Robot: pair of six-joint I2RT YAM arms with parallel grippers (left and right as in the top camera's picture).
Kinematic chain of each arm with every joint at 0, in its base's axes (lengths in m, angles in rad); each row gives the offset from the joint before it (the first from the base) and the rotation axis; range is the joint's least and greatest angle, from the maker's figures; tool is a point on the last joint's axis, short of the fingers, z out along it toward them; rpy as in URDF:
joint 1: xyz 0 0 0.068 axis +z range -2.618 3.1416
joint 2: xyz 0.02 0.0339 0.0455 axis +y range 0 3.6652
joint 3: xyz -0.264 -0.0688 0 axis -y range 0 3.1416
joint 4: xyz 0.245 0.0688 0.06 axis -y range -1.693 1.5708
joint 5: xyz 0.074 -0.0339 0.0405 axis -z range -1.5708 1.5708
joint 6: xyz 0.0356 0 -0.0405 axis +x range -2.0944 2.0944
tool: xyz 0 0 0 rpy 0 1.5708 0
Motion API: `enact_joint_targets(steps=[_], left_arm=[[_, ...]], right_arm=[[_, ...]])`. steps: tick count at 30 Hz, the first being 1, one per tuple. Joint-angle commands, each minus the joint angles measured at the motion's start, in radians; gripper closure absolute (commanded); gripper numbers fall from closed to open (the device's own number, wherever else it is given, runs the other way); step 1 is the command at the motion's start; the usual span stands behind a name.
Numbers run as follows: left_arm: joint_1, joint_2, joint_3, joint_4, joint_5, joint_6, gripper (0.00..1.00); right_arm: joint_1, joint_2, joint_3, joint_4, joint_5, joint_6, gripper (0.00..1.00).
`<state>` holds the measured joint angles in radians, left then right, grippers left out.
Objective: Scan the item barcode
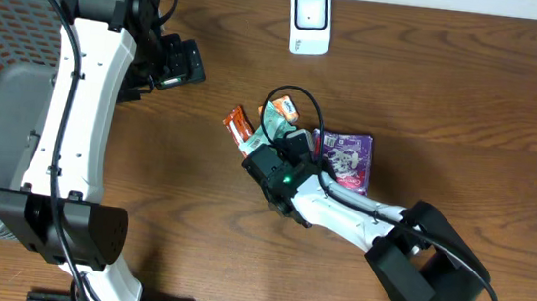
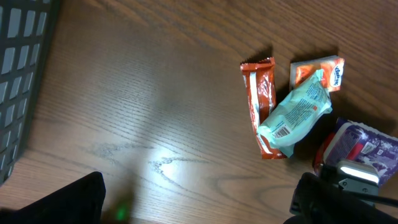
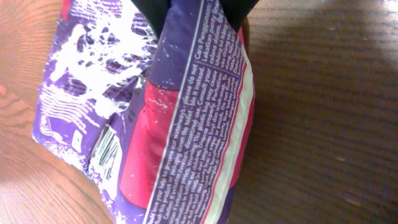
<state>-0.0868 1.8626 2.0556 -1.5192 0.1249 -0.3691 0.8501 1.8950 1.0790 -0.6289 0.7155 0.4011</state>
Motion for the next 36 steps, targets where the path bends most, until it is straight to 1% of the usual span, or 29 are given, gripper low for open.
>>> enact_joint_targets(steps=[1, 6, 7, 9, 12, 16, 19, 23, 27, 29, 34, 35, 36], left_arm=[[0.003, 0.009, 0.002, -0.006, -0.006, -0.002, 0.02], [0.003, 0.009, 0.002, -0.006, -0.006, -0.002, 0.02], [0.003, 0.009, 0.002, -0.005, -0.006, -0.002, 0.02], [0.003, 0.009, 0.002, -0.006, -0.006, -0.002, 0.02], [0.003, 0.009, 0.002, -0.006, -0.006, -0.002, 0.02], [0.003, 0.009, 0.002, -0.005, -0.006, -0.002, 0.02], [0.003, 0.009, 0.002, -0.005, -0.006, -0.002, 0.02], [0.003, 0.009, 0.002, -0.006, -0.006, -0.002, 0.02], [0.003, 0.009, 0.002, -0.006, -0.006, -0.002, 0.02], [0.003, 0.009, 0.002, -0.006, -0.006, -0.002, 0.02], [0.003, 0.009, 0.002, -0.005, -0.006, -0.002, 0.02], [0.003, 0.009, 0.002, -0.006, -0.006, -0.002, 0.02], [0.003, 0.009, 0.002, -0.005, -0.006, -0.002, 0.02]], right_arm=[[-0.009, 0.005, 0.056, -0.056, -0.026, 0.013, 0.99], [-0.032, -0.006, 0.246, -0.210, -0.071, 0.013, 0.99], [-0.048, -0.012, 0.318, -0.259, -0.115, 0.013, 0.99], [-0.076, -0.018, 0.391, -0.296, -0.198, 0.011, 0.99], [-0.138, -0.030, 0.475, -0.324, -0.403, -0.019, 0.99], [-0.273, -0.045, 0.537, -0.328, -0.886, -0.177, 0.99], [-0.391, -0.043, 0.539, -0.338, -1.184, -0.228, 0.99], [-0.537, -0.042, 0.507, -0.352, -1.400, -0.265, 0.99], [-0.666, -0.042, 0.429, -0.346, -1.623, -0.335, 0.99], [-0.728, -0.042, 0.381, -0.347, -1.677, -0.358, 0.99], [-0.867, -0.042, 0.259, -0.349, -1.650, -0.358, 0.99], [-0.894, -0.042, 0.237, -0.357, -1.619, -0.358, 0.97], [-0.911, -0.042, 0.227, -0.363, -1.589, -0.358, 0.90]])
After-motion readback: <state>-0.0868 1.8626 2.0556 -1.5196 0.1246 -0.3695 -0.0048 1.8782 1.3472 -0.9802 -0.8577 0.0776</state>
